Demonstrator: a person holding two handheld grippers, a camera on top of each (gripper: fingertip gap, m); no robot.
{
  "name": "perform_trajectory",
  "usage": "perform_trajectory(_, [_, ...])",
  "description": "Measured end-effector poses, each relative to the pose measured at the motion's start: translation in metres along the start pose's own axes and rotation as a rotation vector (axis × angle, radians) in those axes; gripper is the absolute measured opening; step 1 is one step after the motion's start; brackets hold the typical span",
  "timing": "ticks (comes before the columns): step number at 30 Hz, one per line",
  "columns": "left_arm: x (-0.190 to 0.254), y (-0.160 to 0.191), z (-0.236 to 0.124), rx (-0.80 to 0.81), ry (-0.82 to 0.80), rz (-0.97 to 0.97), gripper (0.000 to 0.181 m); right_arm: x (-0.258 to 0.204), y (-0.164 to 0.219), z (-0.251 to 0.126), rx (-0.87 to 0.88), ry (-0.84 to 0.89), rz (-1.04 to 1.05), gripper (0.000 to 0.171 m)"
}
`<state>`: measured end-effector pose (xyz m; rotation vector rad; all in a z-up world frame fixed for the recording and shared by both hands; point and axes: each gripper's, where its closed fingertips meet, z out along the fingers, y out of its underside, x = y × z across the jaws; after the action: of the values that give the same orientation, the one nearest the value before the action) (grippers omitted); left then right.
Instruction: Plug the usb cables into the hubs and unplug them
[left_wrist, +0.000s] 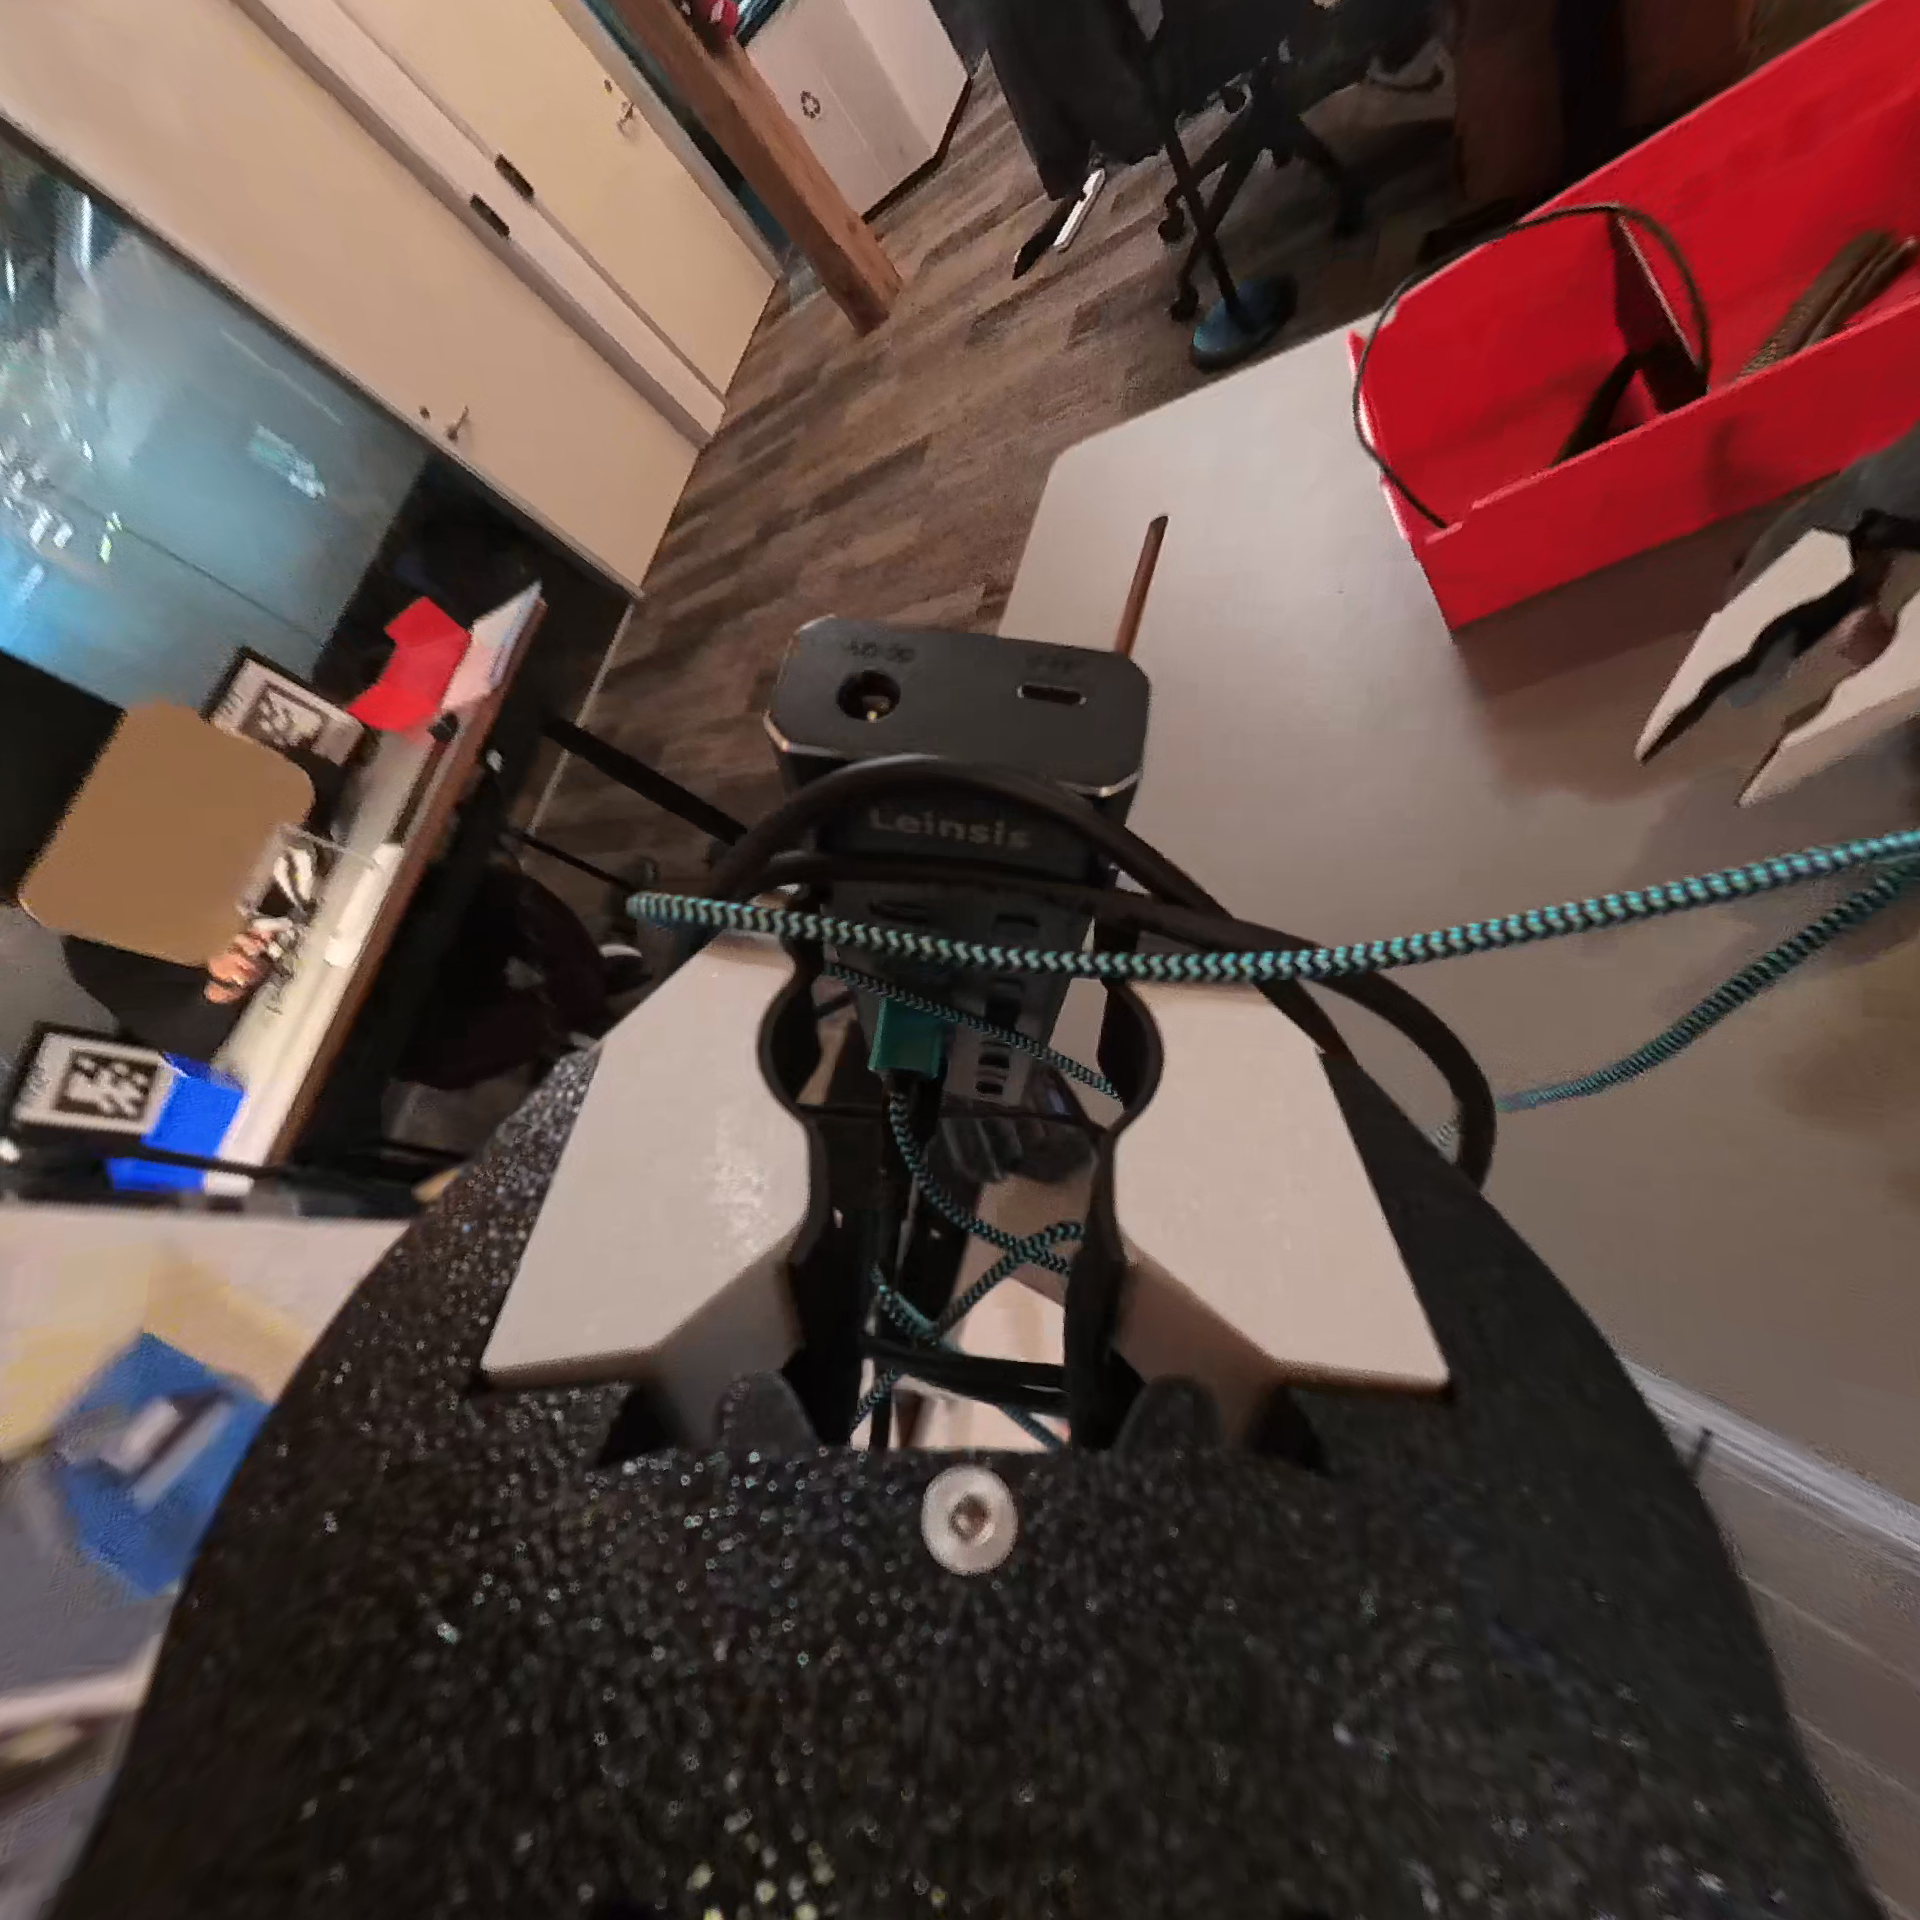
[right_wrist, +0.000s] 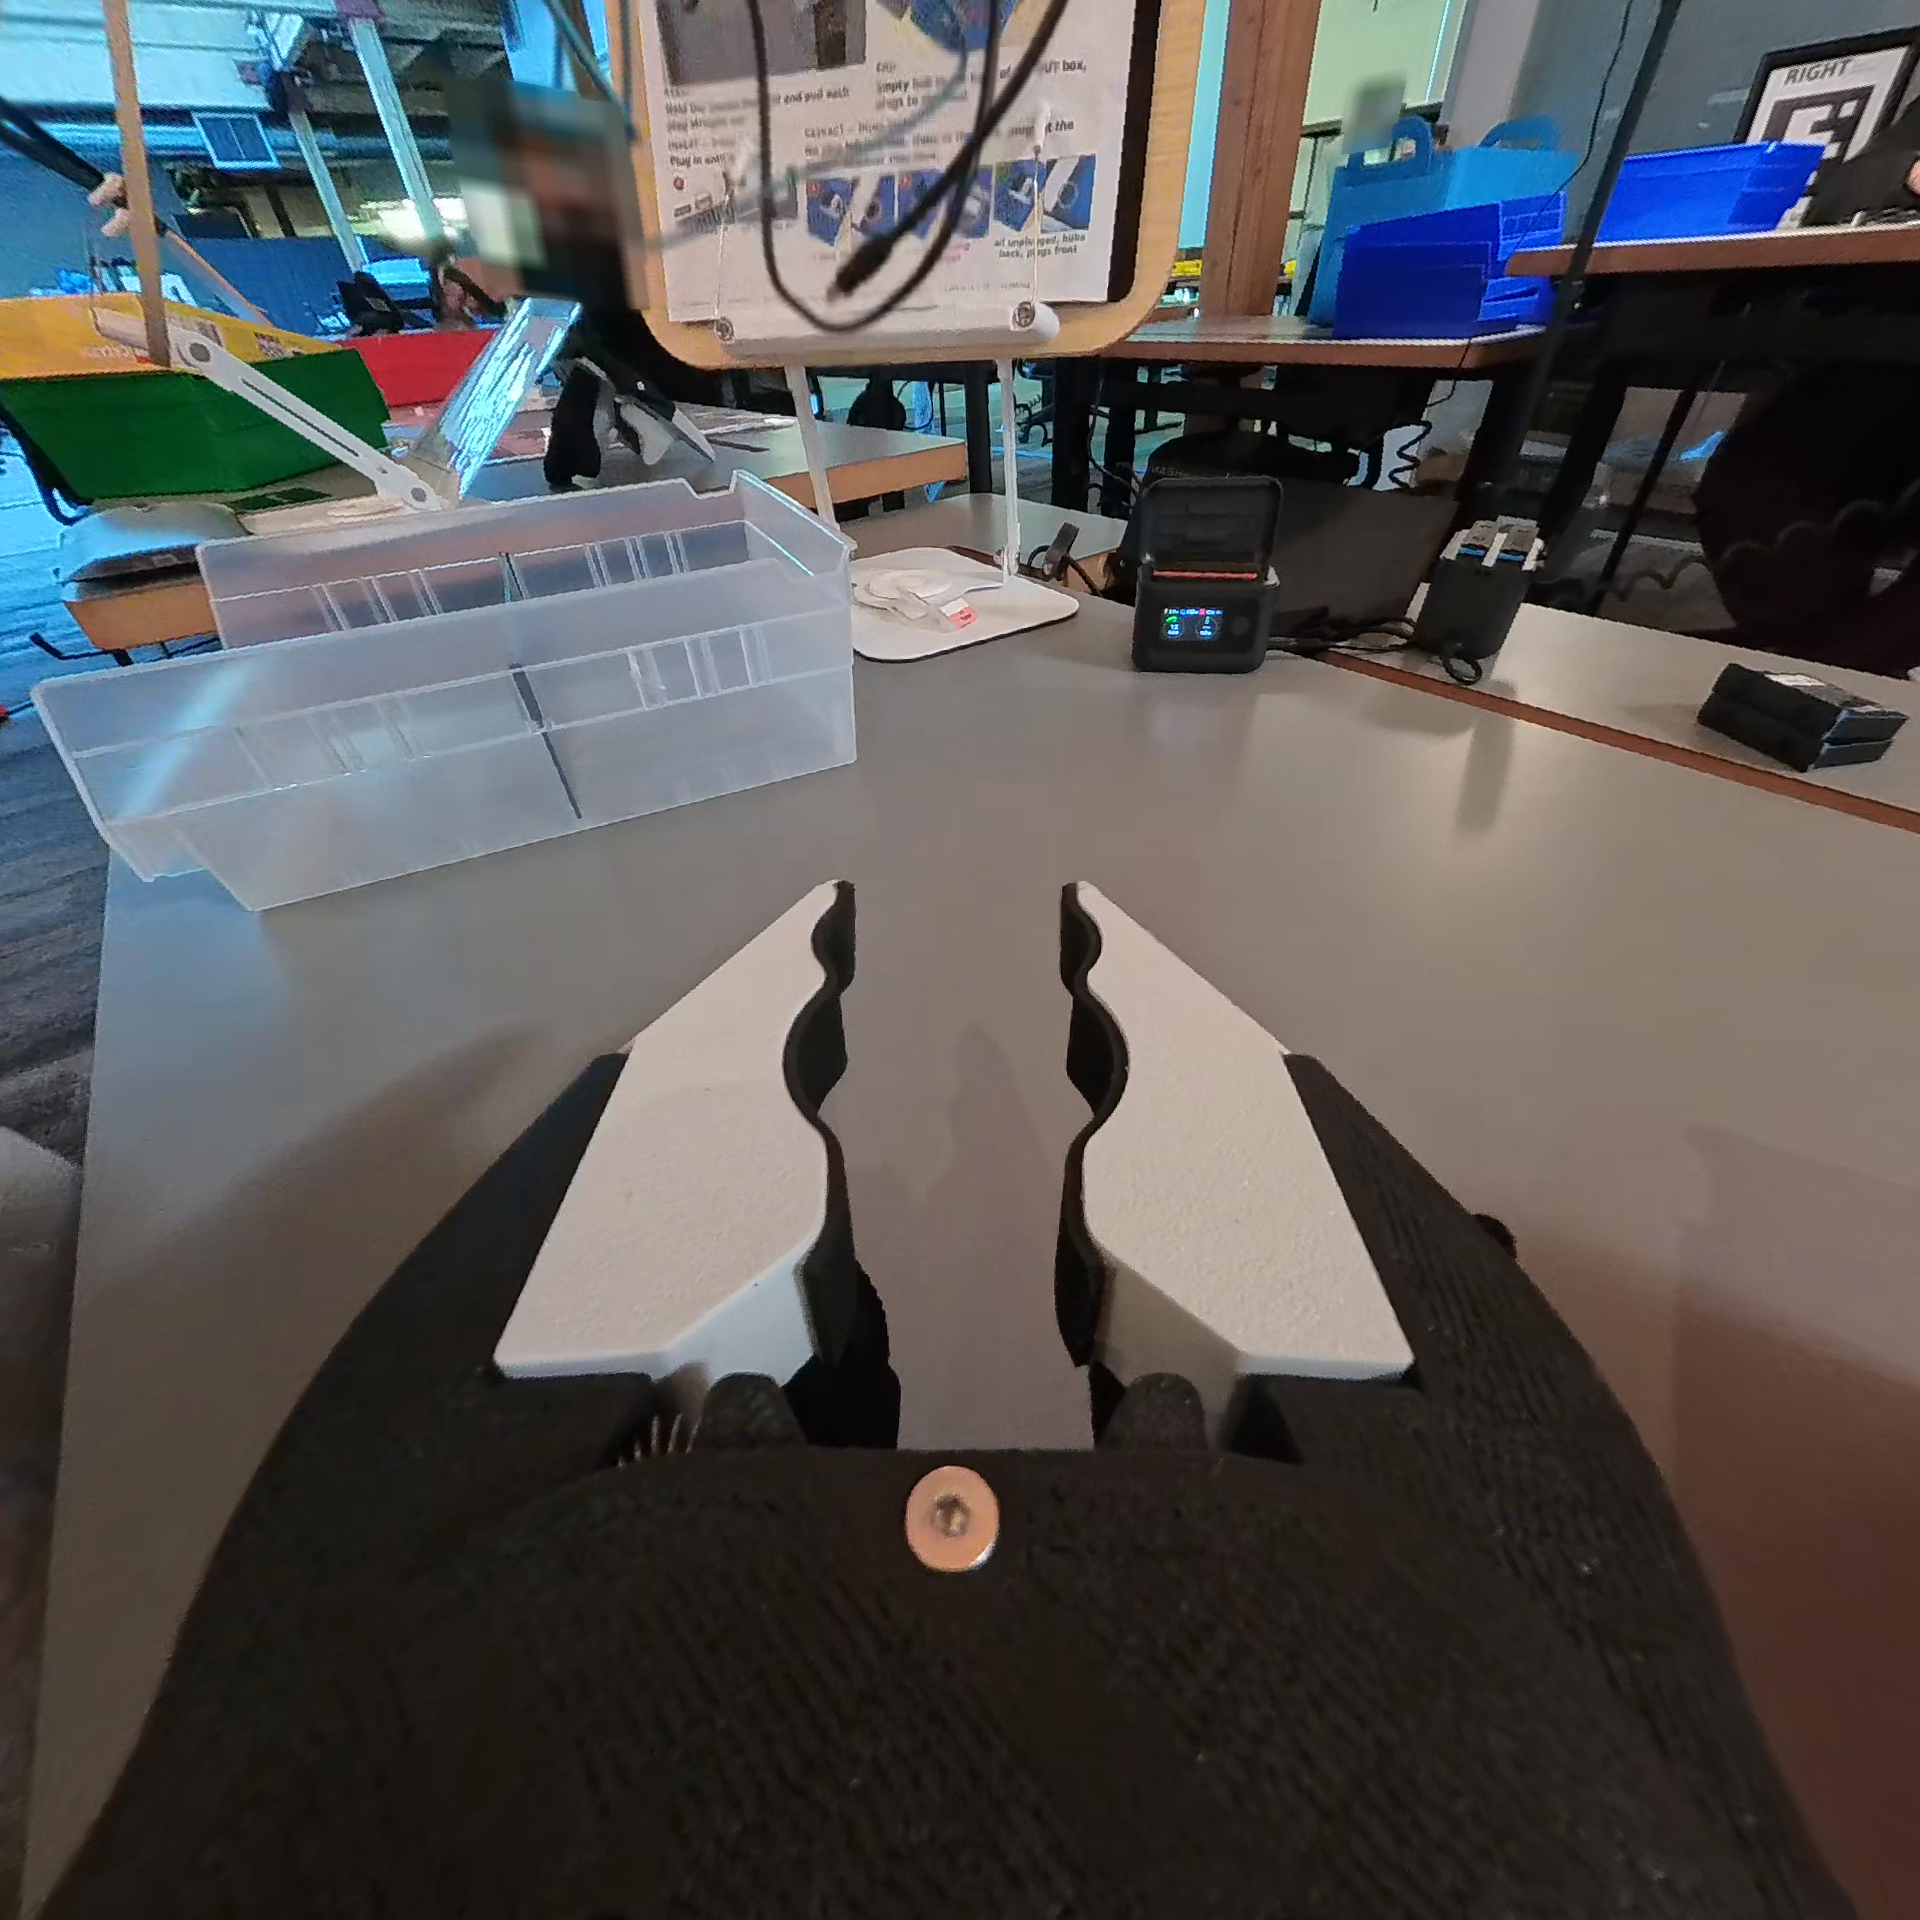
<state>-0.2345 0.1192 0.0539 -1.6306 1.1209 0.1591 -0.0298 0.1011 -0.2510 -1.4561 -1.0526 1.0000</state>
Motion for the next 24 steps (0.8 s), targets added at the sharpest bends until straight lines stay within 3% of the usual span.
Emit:
perform_trajectory(4, [-0.005, -0.05, 0.027, 0.028, 0.025, 0.072, 0.051, 0.003, -0.005, -0.004, 0.031, 0.023, -0.011, 0.038])
perform_trajectory(7, [0.011, -0.062, 0.057, 0.033, 0.08, 0.111, 0.051, 0.008, -0.01, -0.007, 0.054, 0.047, -0.014, 0.038])
perform_trajectory(11, [0.058, -0.043, 0.101, 0.014, 0.219, 0.127, 0.051, 0.015, -0.019, -0.013, 0.111, 0.088, -0.016, 0.039])
perform_trajectory(17, [0.145, 0.017, 0.145, -0.007, 0.424, 0.073, 0.049, 0.021, -0.033, -0.023, 0.192, 0.134, -0.029, 0.039])
perform_trajectory(20, [0.177, 0.054, 0.155, -0.099, 0.469, 0.098, 0.018, 0.023, -0.036, -0.025, 0.208, 0.147, -0.023, 0.039])
perform_trajectory(22, [0.18, 0.04, 0.154, 0.01, 0.469, 0.057, 0.0, 0.024, -0.04, -0.029, 0.234, 0.163, -0.033, 0.039])
perform_trajectory(24, [0.182, 0.03, 0.156, 0.047, 0.49, 0.0, 0.0, 0.026, -0.041, -0.031, 0.245, 0.176, -0.032, 0.039])
